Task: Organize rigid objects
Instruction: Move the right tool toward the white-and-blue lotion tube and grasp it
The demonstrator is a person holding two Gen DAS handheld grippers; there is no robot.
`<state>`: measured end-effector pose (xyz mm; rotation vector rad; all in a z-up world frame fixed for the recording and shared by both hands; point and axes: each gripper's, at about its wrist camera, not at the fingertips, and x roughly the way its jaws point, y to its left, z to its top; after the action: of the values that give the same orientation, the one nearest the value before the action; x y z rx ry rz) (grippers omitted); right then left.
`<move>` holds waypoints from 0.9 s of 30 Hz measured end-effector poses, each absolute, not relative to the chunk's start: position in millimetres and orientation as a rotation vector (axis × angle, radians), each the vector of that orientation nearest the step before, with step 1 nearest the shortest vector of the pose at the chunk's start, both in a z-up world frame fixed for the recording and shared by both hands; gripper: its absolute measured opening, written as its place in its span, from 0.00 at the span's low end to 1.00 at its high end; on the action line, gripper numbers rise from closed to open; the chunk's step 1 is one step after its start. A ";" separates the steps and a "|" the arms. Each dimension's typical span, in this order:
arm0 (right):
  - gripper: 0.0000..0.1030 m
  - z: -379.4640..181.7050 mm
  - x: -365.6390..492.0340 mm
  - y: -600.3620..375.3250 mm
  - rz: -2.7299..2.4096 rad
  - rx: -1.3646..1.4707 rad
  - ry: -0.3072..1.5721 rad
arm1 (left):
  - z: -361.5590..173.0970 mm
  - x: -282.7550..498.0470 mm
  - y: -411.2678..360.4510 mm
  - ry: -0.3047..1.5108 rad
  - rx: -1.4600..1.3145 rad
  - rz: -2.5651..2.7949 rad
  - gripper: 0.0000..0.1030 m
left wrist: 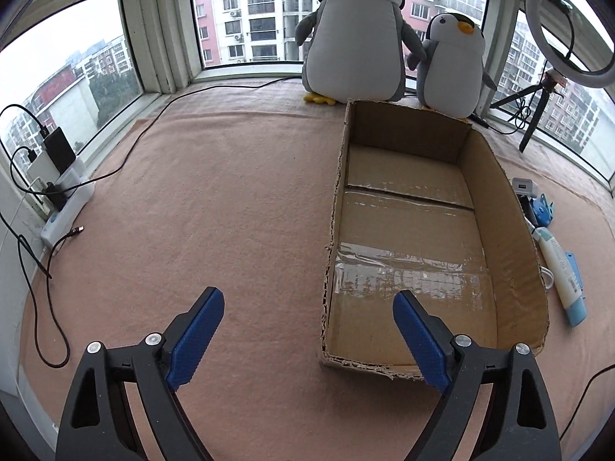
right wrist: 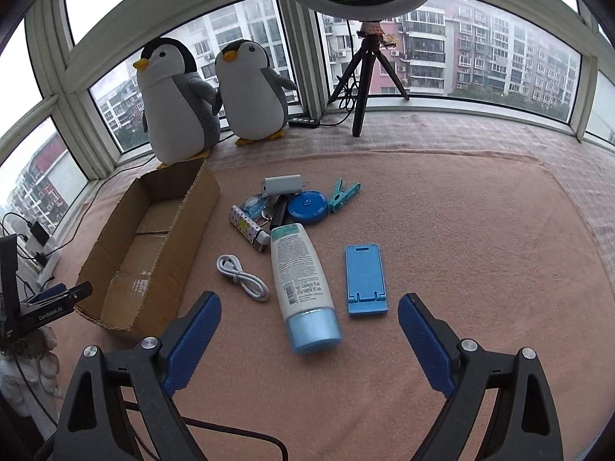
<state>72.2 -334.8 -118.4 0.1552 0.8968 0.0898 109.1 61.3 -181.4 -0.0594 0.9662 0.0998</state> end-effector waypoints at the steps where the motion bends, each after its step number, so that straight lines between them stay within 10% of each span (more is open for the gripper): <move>1: 0.89 -121.2 75.0 -333.7 0.097 0.145 0.906 | -183.9 111.2 61.0 0.972 -0.056 0.101 0.86; 27: 0.58 -192.0 142.0 -309.3 0.171 -0.017 1.074 | -212.8 129.6 63.4 1.026 -0.069 0.094 0.67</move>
<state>142.0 -309.3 -192.0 -0.0172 1.0739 0.1707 129.6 63.4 -212.8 -0.0693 1.0257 0.0935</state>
